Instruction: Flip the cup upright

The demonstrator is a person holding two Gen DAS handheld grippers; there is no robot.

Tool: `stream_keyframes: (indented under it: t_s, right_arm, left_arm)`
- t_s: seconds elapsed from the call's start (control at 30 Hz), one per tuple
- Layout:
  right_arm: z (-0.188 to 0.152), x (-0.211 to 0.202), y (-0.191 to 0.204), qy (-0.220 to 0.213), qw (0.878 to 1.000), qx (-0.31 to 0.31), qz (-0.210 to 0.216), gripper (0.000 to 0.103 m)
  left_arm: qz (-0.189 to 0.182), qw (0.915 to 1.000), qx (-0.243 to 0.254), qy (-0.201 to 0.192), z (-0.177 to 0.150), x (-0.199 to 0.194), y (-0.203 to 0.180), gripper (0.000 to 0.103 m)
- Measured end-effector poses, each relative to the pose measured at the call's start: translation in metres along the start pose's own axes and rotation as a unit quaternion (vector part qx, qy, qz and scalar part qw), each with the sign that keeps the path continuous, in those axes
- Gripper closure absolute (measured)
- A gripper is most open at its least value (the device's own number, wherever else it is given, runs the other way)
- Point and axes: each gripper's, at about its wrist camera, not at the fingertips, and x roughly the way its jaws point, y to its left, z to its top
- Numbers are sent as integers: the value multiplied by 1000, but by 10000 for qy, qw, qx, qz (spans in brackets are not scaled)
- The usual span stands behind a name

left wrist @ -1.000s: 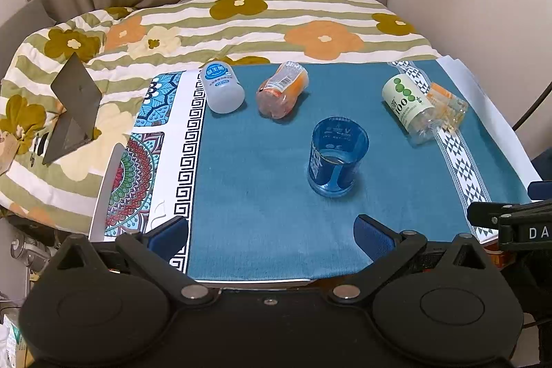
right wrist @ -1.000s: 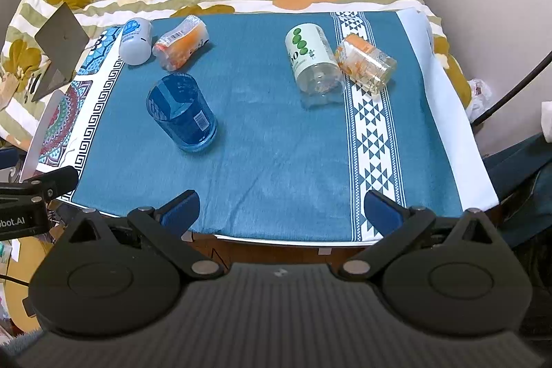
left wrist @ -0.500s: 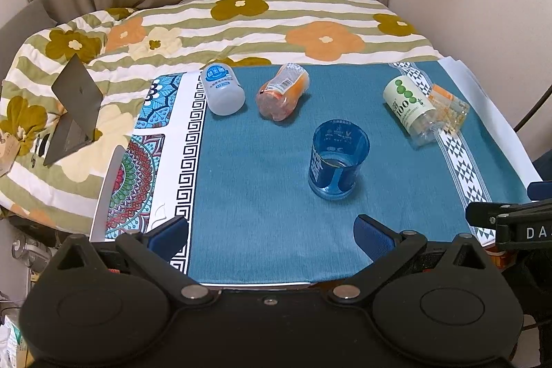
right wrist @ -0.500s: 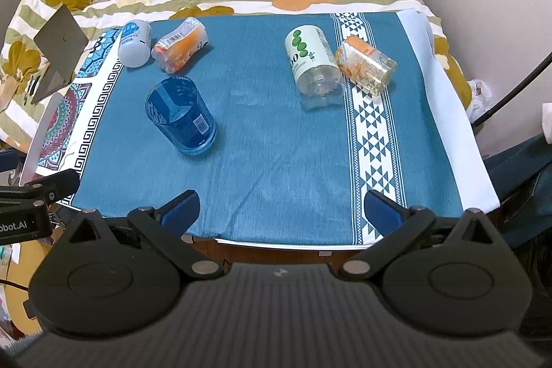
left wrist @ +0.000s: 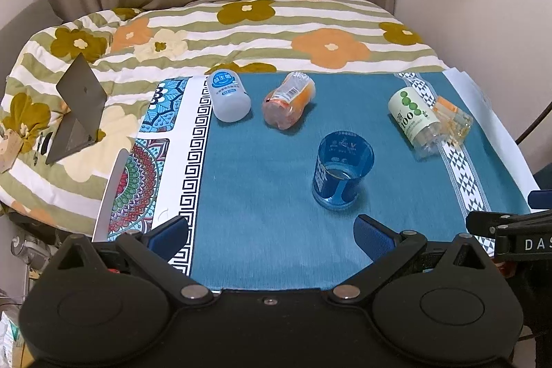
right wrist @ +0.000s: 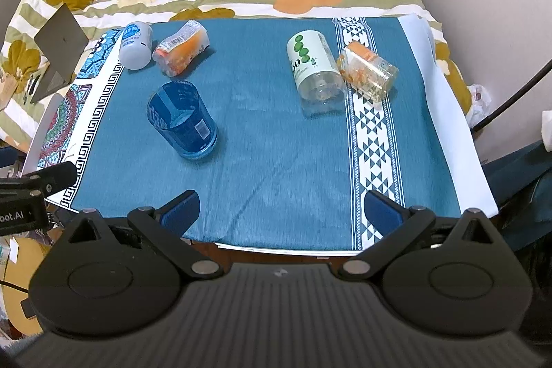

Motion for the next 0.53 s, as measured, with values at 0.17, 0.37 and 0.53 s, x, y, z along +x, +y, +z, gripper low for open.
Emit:
stream_keyframes:
  t_s: [0.17,0.37,0.53]
  right_arm:
    - [1,0,2,-46,10000,-21,-10,0]
    - [3,-2,1,-113,9999,-26,-16,0]
    - [4,0,0,-87,10000,-3,-11,0]
  left_arm:
    - [89,9999,-24,51,0,3,0,0]
    - [96,9999,-35,94,3,6,-1,0]
    - [124,9999,1,40,4,6,-3,0]
